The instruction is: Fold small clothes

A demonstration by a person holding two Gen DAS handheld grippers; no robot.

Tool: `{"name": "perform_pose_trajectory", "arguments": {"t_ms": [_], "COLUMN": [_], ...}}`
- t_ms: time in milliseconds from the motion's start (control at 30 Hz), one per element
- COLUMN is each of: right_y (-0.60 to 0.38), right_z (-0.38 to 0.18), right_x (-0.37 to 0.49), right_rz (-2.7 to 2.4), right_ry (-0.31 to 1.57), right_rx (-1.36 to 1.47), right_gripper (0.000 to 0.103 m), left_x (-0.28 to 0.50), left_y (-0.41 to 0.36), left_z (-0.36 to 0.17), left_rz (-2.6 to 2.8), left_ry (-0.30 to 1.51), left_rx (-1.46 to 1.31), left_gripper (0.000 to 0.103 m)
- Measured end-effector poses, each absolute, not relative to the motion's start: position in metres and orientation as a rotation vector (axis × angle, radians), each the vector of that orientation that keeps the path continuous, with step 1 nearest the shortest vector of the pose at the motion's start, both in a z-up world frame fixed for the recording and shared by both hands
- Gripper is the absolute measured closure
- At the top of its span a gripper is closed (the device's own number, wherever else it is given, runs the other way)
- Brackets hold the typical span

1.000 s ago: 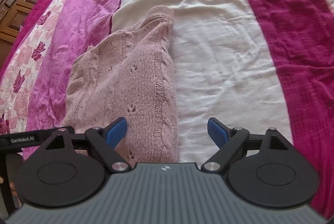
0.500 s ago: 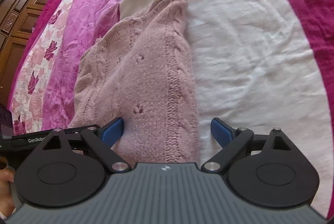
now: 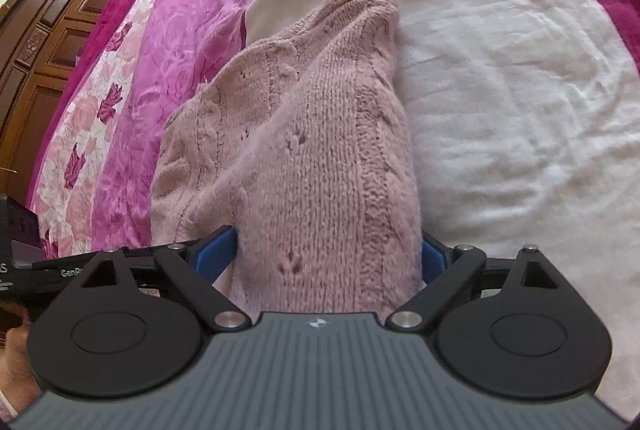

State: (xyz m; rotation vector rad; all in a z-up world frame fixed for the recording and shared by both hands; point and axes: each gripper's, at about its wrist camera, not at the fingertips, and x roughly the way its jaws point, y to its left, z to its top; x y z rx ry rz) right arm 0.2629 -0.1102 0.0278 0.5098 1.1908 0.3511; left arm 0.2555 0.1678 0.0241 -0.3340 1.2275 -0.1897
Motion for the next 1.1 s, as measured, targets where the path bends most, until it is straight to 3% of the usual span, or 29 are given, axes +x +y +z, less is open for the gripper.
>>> {"name": "perform_pose_trajectory", "arguments": {"t_ms": [133, 200, 300, 333, 400, 433, 800, 1100], "right_y": [-0.106, -0.104, -0.107, -0.110, -0.113, -0.114, -0.159, -0.240], "right_z": [0.020, 0.020, 0.021, 0.022, 0.026, 0.029, 0.084, 0.090], "right_x": [0.264, 0.266, 0.266, 0.266, 0.265, 0.264, 0.243, 0.195], "right_rz": [0.358, 0.356, 0.342, 0.346, 0.355, 0.361, 0.371, 0.392], "right_ry": [1.169, 1.166, 1.169, 1.169, 1.168, 1.169, 1.189, 1.252], "right_rx": [0.527, 0.536, 0.563, 0.583, 0.597, 0.601, 0.723, 0.771], "right_gripper": [0.008, 0.014, 0.034, 0.041, 0.047, 0.049, 0.055, 0.055], "left_x": [0.256, 0.255, 0.252, 0.251, 0.248, 0.247, 0.221, 0.177], "left_y": [0.168, 0.166, 0.168, 0.168, 0.168, 0.168, 0.138, 0.085], "left_z": [0.014, 0.015, 0.019, 0.021, 0.025, 0.027, 0.061, 0.061], "left_rz": [-0.188, -0.191, -0.216, -0.236, -0.238, -0.252, -0.332, -0.384], "left_ry": [1.226, 1.224, 1.215, 1.207, 1.193, 1.185, 1.186, 1.223], "left_rx": [-0.375, -0.387, -0.407, -0.426, -0.436, -0.450, -0.566, -0.602], "left_gripper": [0.005, 0.006, 0.022, 0.035, 0.046, 0.061, 0.065, 0.066]}}
